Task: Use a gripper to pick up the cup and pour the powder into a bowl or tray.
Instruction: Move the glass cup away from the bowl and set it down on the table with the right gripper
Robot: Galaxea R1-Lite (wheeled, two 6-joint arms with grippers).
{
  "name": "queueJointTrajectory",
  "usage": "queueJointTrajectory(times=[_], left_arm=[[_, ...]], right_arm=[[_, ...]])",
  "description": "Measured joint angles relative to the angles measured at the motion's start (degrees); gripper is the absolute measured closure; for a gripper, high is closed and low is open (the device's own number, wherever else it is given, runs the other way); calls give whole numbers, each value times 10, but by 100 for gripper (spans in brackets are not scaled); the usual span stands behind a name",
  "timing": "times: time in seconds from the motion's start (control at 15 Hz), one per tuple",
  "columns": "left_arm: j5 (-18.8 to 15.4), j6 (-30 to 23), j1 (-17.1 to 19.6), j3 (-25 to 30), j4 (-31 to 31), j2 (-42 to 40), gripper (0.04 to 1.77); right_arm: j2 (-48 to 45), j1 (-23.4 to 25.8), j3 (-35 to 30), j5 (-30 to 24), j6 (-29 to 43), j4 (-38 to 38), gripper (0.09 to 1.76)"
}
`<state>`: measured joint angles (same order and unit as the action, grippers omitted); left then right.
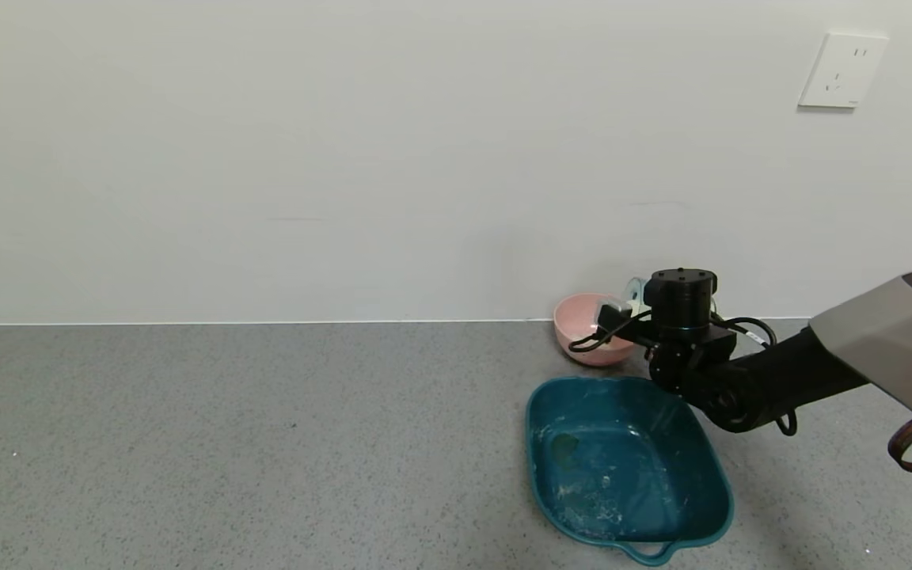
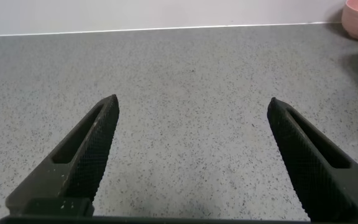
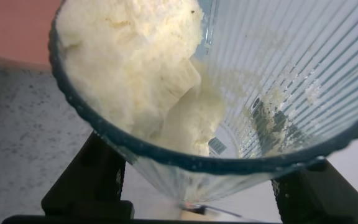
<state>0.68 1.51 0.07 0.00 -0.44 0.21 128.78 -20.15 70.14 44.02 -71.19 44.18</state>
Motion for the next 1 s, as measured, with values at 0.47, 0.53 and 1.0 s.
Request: queueJointTrajectory(times=[0.47,0.53,1.0], left_arm=[[0,0,0,0,0,0,9],[0,0,0,0,0,0,9],[0,0,0,0,0,0,9]], right_arm=[[-22,22,-52,-45,246,-2,52],[-28,29,-61,-50,273,-2,52],[-81,79,-122,-121,516,7,52]])
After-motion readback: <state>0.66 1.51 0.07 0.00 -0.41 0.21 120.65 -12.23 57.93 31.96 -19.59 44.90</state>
